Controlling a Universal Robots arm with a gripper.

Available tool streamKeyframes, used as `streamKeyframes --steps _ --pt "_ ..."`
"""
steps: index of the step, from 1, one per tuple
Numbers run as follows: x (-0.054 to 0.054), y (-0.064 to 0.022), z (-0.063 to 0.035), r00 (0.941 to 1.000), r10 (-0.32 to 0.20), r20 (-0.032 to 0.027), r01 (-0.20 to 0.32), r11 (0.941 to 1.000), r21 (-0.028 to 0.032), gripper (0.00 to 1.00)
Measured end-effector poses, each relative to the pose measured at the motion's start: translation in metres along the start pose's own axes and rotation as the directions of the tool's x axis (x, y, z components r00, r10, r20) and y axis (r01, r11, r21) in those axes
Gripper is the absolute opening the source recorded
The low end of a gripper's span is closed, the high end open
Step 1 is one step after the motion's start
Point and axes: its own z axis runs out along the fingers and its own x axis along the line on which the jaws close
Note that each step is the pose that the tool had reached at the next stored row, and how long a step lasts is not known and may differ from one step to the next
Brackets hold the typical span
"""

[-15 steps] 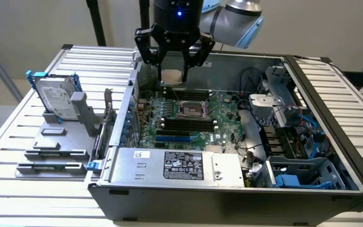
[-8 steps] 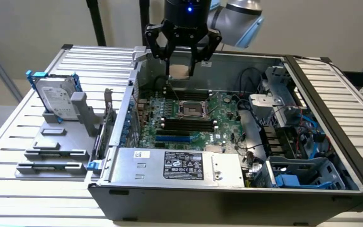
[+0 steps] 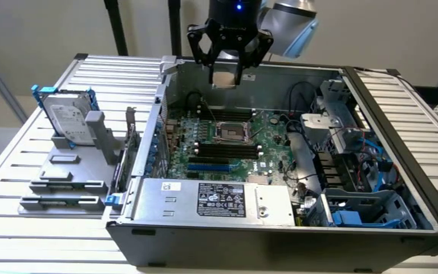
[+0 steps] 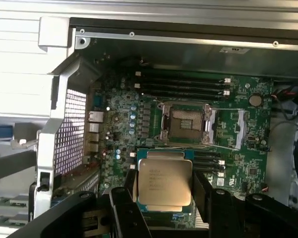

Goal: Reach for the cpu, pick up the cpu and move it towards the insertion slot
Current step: 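Pick up the cpu and move it towards the insertion slot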

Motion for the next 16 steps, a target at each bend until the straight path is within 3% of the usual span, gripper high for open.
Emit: streamKeyframes --steps 5,16 --pt "-0.009 0.0095 0.0056 1.0000 0.001 0.0001 -0.001 1.0000 0.0000 0.54" --pt "-0.025 0.0172 0.0128 0.9999 0.017 0.0015 -0.017 0.9999 -0.0005 0.54"
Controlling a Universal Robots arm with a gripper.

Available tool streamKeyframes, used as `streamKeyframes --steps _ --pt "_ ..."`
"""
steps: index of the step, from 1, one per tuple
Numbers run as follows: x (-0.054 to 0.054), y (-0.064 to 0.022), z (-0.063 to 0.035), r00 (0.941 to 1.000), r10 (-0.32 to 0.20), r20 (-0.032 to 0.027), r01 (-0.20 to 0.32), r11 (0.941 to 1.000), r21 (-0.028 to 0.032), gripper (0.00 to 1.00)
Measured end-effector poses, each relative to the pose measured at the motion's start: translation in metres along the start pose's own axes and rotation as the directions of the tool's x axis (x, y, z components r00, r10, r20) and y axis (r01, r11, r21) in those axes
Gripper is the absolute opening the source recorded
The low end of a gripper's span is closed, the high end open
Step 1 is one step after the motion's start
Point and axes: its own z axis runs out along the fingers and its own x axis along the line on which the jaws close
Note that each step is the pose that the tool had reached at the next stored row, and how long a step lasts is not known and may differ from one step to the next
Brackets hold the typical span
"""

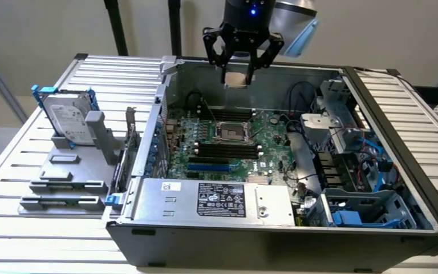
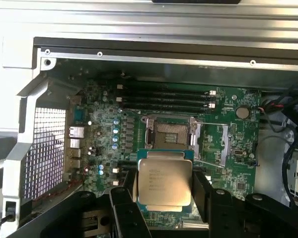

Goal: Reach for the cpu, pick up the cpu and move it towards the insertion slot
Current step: 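Pick up the cpu and move it towards the insertion slot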

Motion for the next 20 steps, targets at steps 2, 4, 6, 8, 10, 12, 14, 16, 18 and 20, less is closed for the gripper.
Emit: streamKeyframes --steps 2,4,6,8,10,12,14,16,18,20 --pt "-0.0022 0.0011 0.0005 1.0000 0.004 0.0006 -0.004 1.0000 -0.0002 0.54" --pt "-0.0037 0.0024 0.0009 1.0000 0.008 0.0016 -0.008 1.0000 -0.0003 0.54" --pt "-0.0048 0.0037 0.0014 0.9999 0.012 0.0029 -0.012 0.9999 -0.0004 0.54" --pt "-0.0058 0.0052 0.0019 0.9999 0.016 0.0048 -0.016 0.9999 -0.0006 0.54" --pt "-0.0061 0.0067 0.0022 0.9998 0.019 0.0080 -0.019 0.9998 -0.0005 0.54" --pt "-0.0062 0.0074 0.0023 0.9997 0.023 0.0100 -0.023 0.9997 -0.0006 0.54" --pt "-0.0062 0.0075 0.0024 0.9996 0.026 0.0105 -0.026 0.9997 -0.0008 0.54" --pt "-0.0062 0.0076 0.0025 0.9996 0.028 0.0106 -0.028 0.9996 -0.0010 0.54" --pt "-0.0062 0.0076 0.0024 0.9996 0.028 0.0106 -0.028 0.9996 -0.0009 0.54" --pt "-0.0062 0.0076 0.0024 0.9996 0.028 0.0106 -0.028 0.9996 -0.0009 0.54"
